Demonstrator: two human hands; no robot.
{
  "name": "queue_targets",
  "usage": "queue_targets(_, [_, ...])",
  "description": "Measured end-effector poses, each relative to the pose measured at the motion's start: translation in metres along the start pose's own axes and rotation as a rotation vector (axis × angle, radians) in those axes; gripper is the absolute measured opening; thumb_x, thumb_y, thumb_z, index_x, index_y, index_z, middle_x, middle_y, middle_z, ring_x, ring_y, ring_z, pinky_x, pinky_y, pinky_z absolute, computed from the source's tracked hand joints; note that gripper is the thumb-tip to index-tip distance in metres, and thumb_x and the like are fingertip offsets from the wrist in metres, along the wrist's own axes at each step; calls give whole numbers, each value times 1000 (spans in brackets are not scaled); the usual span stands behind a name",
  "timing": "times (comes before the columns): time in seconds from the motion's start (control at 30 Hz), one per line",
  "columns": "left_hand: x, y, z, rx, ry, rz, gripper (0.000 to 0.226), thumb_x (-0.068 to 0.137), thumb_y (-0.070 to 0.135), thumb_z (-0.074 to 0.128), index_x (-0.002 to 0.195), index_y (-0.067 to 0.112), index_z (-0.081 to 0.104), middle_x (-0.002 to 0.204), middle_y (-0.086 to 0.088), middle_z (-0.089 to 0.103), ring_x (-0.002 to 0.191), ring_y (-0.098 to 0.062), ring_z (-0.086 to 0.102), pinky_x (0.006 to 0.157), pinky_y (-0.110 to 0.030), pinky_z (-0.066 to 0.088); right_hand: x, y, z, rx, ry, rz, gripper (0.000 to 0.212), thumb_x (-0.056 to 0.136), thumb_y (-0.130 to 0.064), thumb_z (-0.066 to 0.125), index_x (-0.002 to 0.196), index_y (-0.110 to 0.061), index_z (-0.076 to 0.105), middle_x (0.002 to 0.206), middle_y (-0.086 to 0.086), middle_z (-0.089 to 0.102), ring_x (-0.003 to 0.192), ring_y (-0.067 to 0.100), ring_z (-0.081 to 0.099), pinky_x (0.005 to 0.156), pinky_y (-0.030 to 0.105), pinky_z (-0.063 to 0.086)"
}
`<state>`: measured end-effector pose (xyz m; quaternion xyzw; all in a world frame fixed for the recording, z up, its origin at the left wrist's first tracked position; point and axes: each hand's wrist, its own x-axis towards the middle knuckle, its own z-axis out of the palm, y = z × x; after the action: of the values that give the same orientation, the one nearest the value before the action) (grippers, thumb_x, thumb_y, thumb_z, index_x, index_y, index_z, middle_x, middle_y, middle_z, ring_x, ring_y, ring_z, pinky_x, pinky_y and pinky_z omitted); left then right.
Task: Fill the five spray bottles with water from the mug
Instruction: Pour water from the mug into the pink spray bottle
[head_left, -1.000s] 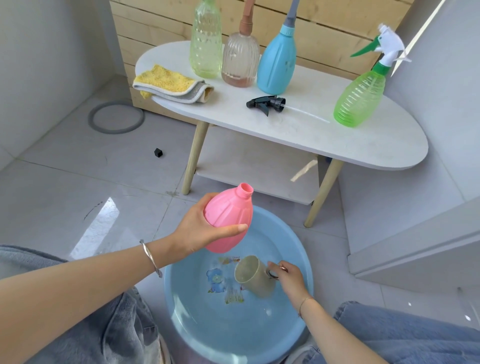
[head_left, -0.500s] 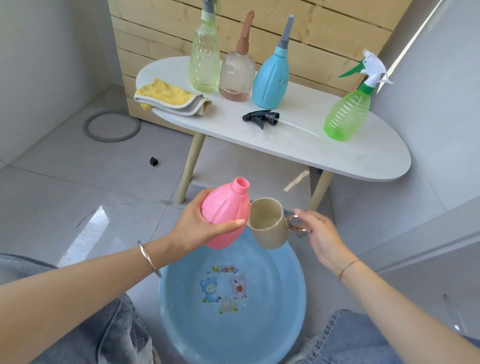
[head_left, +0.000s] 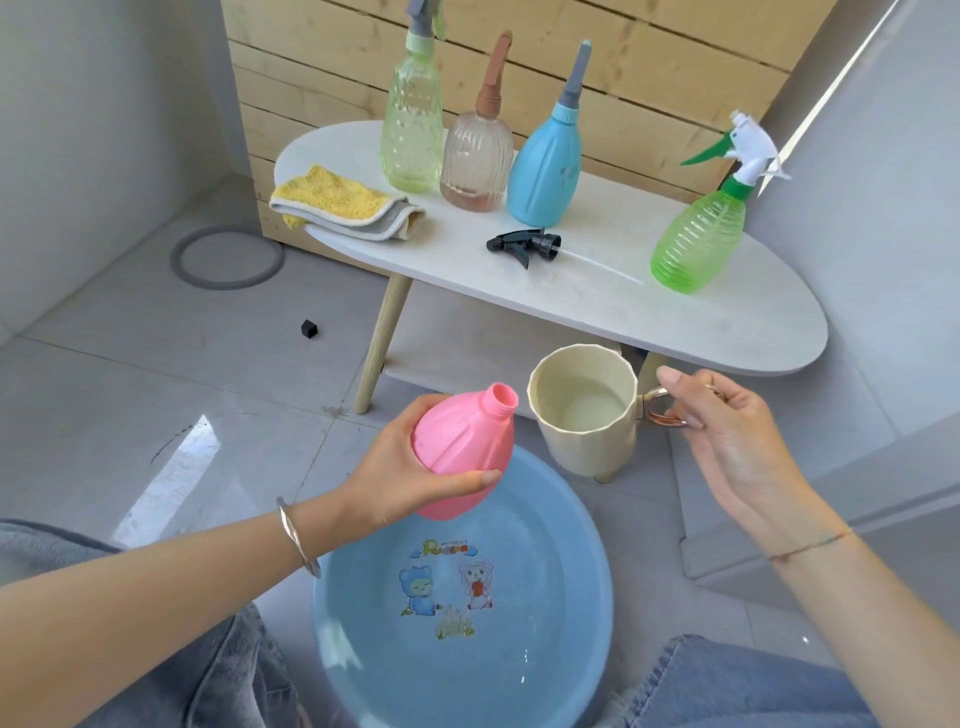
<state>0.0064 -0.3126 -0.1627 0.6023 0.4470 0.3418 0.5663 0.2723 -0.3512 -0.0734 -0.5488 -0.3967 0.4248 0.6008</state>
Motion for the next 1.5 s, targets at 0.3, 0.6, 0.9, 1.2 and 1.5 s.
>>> queue_targets(0.3, [-2,-2,2,44,-54,36,82,43,54,86,116,37,53,103,27,62,97,4,61,74,-11,51,-5,-24,9,-66,-44,-61,46,48,-42,84,42,-24,42,43,-15,32,48,4,38,69,24,31])
queue_targets(0.6, [-1,-6,3,65,-68,39,85,43,56,87,119,36,54,106,22,63,99,-1,62,78,-18,54,-5,-23,12,-139,32,-108,43,80,-6,67,51,-16,36,42,-13,32,48,3,45,69,23,32])
queue_targets(0.9, [-2,-11,3,89,-73,27,85,43,57,87,119,37,54,109,15,64,101,-4,63,85,-27,57,-6,-25,13,-234,23,-158,40,72,-16,73,49,-17,40,43,-12,34,56,12,36,59,16,33])
queue_targets(1.2, [-4,-12,3,79,-77,24,85,43,57,87,118,36,55,108,15,65,99,-3,63,80,-20,55,-7,-25,15,-315,16,-188,51,79,-5,71,42,-22,40,40,-14,32,51,7,50,54,10,36])
queue_targets(1.5, [-4,-13,4,78,-77,6,83,41,57,87,115,38,54,106,15,65,97,-2,63,77,-18,53,-13,-30,19,-360,-9,-158,61,56,-44,83,55,-3,37,68,42,49,67,23,51,65,23,38])
